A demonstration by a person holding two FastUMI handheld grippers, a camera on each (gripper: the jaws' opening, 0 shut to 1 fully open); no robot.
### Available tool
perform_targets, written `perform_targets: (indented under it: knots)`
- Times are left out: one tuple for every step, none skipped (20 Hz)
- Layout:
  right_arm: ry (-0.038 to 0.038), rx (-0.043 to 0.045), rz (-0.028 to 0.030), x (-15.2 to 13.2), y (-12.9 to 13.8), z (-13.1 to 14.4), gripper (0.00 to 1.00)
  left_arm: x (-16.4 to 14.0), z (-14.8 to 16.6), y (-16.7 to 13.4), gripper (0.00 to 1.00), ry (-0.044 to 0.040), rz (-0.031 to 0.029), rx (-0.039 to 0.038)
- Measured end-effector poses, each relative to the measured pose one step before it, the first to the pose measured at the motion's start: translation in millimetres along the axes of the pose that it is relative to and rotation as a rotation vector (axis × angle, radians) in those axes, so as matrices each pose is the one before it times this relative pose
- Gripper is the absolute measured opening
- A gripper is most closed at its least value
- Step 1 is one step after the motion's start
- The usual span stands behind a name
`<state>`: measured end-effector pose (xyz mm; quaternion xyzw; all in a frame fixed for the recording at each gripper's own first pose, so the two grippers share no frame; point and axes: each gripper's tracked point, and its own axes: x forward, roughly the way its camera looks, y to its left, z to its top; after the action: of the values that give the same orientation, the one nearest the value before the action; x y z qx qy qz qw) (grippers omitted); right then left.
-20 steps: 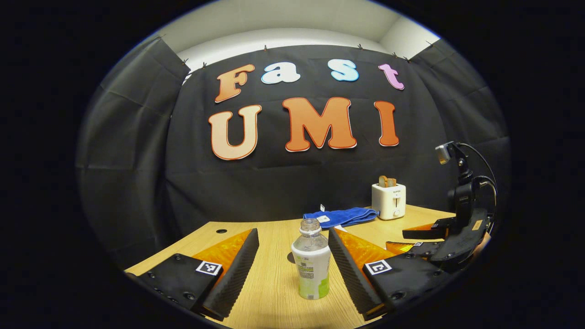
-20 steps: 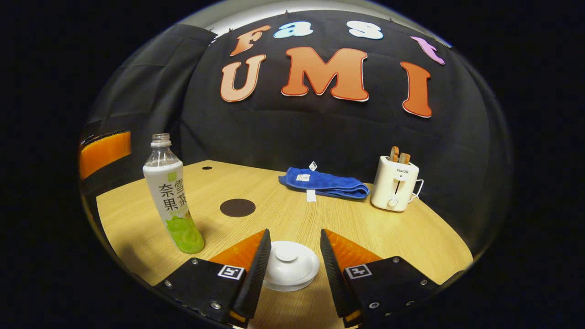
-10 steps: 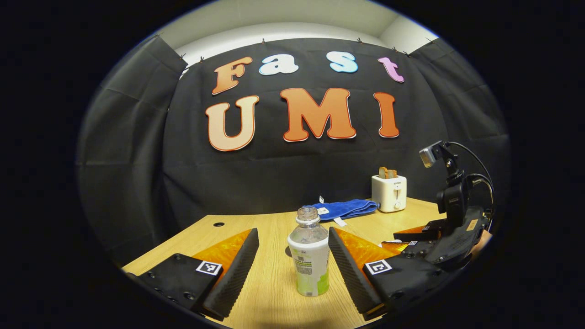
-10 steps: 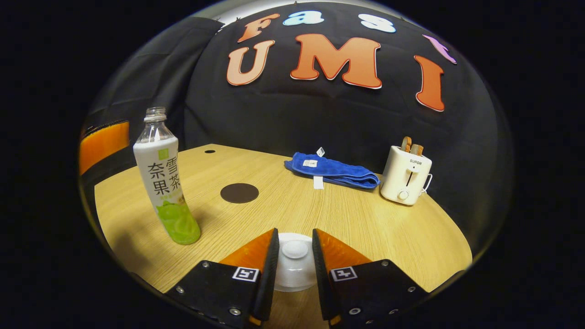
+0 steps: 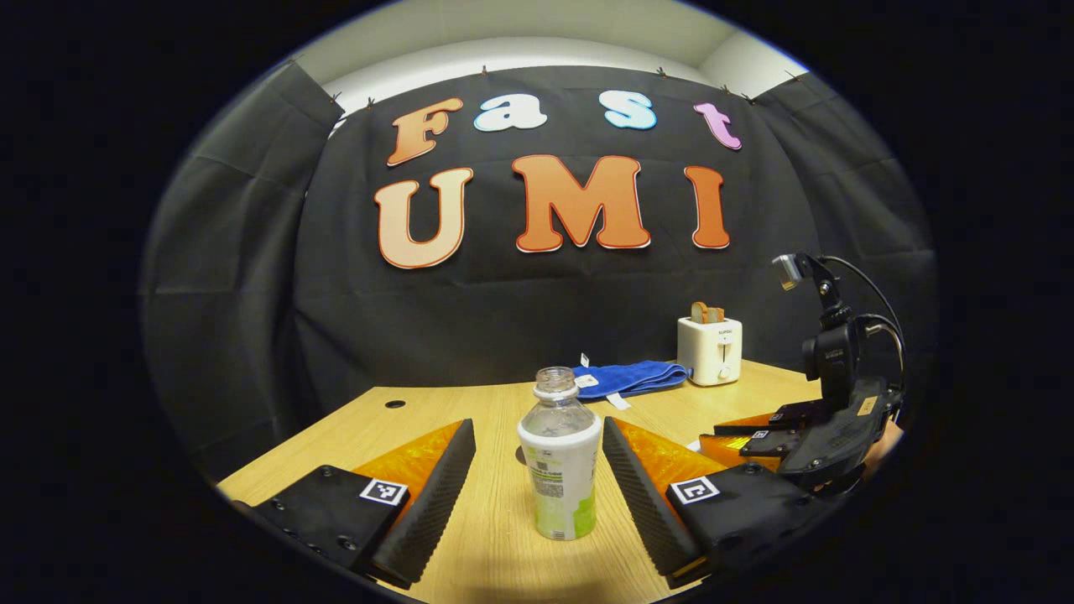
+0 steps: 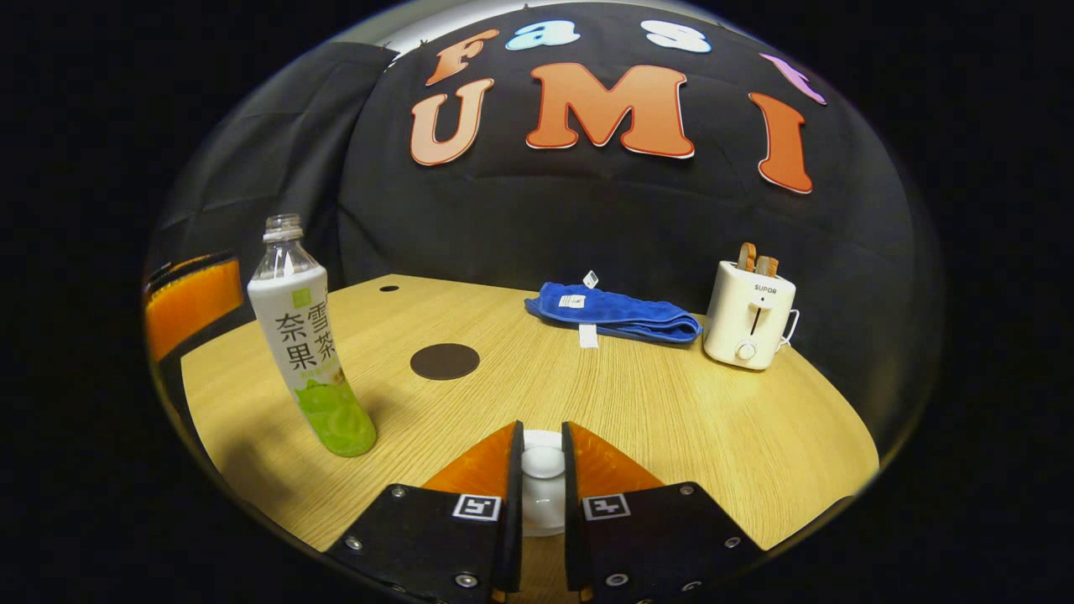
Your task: Open the teacup lid with one hand, grasp the water bottle and pour water into the teacup with the other hand; after pouring, place the water bottle on the coaster and then close the teacup lid.
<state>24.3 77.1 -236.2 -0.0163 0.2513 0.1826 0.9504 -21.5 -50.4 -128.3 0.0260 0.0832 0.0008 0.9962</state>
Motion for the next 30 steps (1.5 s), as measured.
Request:
perform_targets:
  knots:
    - [-0.00456,0.01332,0.00564,-0.94,-1.15,1.91,0.21,0.82,-4.8,-5.71,0.98,0.01136,-0.0132,-0.00856]
    - [-0.0055,0.00413,0.00162,-1.8,-0.83,2.72,0.21,0.65,-6.12,-4.45,0.98,0.01314,-0.00986,-0.00606]
    - [-0.00292,-0.00768,-0.00662,-2.19,-2.56,1.08,0.21,2.68,-4.96,-4.07,0.96,0.01187,-0.00858,-0.00344]
    - [-0.00767,-0.01242,-0.01154,-2.03,-4.33,2.0,0.22,1.26,-4.52,-3.39,0.96,0.01152,-0.00624,-0.00041]
    - [-0.00806,-0.00597,-0.00686,-1.22,-2.47,1.29,0.21,1.81,-3.87,-0.81,0.96,0.01086,-0.00075,0.00139]
    - [-0.00422,0.00248,0.00053,-1.66,-0.82,1.4,0.21,4.03,-6.67,-0.83,0.98,0.01274,-0.00228,-0.00027]
    - [-0.00772,0.0075,0.00097,-2.84,-1.55,2.31,0.21,5.55,-6.74,-1.86,0.98,0.0202,-0.00646,-0.00199]
    - [-0.00966,0.00776,-0.00215,-2.86,-2.61,3.24,0.21,2.22,-7.79,-1.38,0.98,0.02096,-0.00091,-0.01262]
    - [-0.00771,0.00744,-0.00501,-2.39,-3.08,1.81,0.21,5.23,-7.16,0.61,0.98,0.02067,0.00176,-0.01779]
    - [-0.00775,0.00581,-0.00618,-2.36,-3.52,2.44,0.21,3.49,-6.54,0.03,0.98,0.0189,-0.00065,-0.02295]
    - [-0.00708,0.00682,-0.00672,-1.7,-4.4,2.05,0.21,5.15,-5.2,0.09,0.96,0.01629,0.00201,-0.01852]
    - [-0.00639,0.00614,-0.00524,-2.53,-4.04,1.68,0.21,2.7,-5.15,3.24,0.98,0.01071,0.00568,-0.00851]
    - [-0.00609,0.00474,-0.00629,-2.17,-3.33,2.12,0.21,3.55,-4.06,3.33,0.98,0.00758,0.01248,0.00384]
    - [-0.00502,0.00477,-0.00785,-2.04,-4.8,2.03,0.21,4.1,-1.26,3.46,0.97,0.00335,0.01367,0.01148]
    - [-0.00364,0.00552,-0.00643,-2.25,-3.63,0.65,0.21,3.78,-3.54,2.4,0.96,0.00509,0.01111,0.01334]
    - [-0.00229,0.00856,-0.00713,-1.45,-3.62,0.15,0.21,5.18,-5.33,1.86,0.92,0.00122,0.00324,0.00422]
    - [0.0021,0.00956,-0.00369,-1.59,-2.72,-0.99,0.21,3.87,-2.72,-0.92,0.87,0.00848,-0.00079,-0.00999]
    - [-0.00255,0.00782,-0.00545,-1.18,-2.3,0.95,0.21,2.99,-1.86,-0.8,0.82,0.00497,-0.00972,-0.01351]
    - [-0.00326,0.00434,-0.00653,-0.78,-2.68,1.35,0.21,3.74,-0.49,0.24,0.81,-0.0024,-0.00215,-0.00404]
    - [-0.00349,0.00064,-0.00525,-1.24,-2.16,0.78,0.21,-1.84,1.05,-0.05,0.74,-0.01024,0.00056,0.00775]
    - [-0.00429,0.00192,-0.00497,-1.58,-2.54,0.63,0.21,1.96,3.24,-0.58,0.73,-0.00188,-0.00088,0.01338]
    - [-0.0027,0.00145,0.00051,-1.43,-1.31,0.61,0.21,-0.97,-2.03,2.78,0.71,-0.00534,0.01019,0.00402]
    - [-0.00409,0.00296,-0.00545,-1.81,-2.63,1.23,0.17,1.42,2.45,0.78,0.7,-0.00413,0.0054,0.00766]
    - [-0.00243,0.00117,-0.00442,-1.45,-2.41,0.69,0.21,2.26,2.48,-1.31,0.67,-0.0048,0.00294,0.01099]
    - [-0.0022,0.00088,-0.0053,-1.81,-2.36,0.01,0.21,0.84,2.58,-1.06,0.67,-0.00189,-0.0012,0.02268]
    - [0.00134,0.00129,-0.00484,-1.49,-2.88,-0.61,0.21,0.76,4.76,2.62,0.69,-0.00779,0.00879,0.02874]
    - [0.00048,0.00198,-0.00438,-2.04,-2.47,-0.67,0.21,0.93,4.03,1.22,0.69,-0.00845,0.0048,0.03273]
    - [-0.00117,0.00027,-0.0037,-2.23,-2.61,0.26,0.21,0.87,4.0,-1.96,0.67,-0.00886,0.00054,0.03437]
    - [-0.00375,0.00082,-0.00621,-1.1,-3.41,0.61,0.21,0.68,3.19,-2.15,0.67,-0.00482,-0.00328,0.03754]
    - [-0.00212,0.0031,-0.009,-2.09,-4.05,0.63,0.21,0.39,1.7,-1.42,0.67,-0.00435,0.00048,0.04071]
